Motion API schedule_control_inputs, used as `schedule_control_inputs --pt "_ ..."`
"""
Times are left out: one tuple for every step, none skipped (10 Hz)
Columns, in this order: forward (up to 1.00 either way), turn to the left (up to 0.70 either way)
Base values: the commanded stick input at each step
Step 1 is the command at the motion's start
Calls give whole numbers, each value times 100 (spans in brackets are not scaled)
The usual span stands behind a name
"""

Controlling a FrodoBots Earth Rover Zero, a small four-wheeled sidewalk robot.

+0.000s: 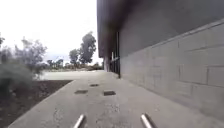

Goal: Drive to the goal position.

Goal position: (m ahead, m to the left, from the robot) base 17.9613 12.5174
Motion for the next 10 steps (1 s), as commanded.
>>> schedule_control_inputs --pt "100 0" --pt "100 9" --pt "100 38" --pt "100 39" --pt "100 39" --pt "100 39" --pt "100 39" --pt "100 39" --pt "100 39" --pt "100 28"
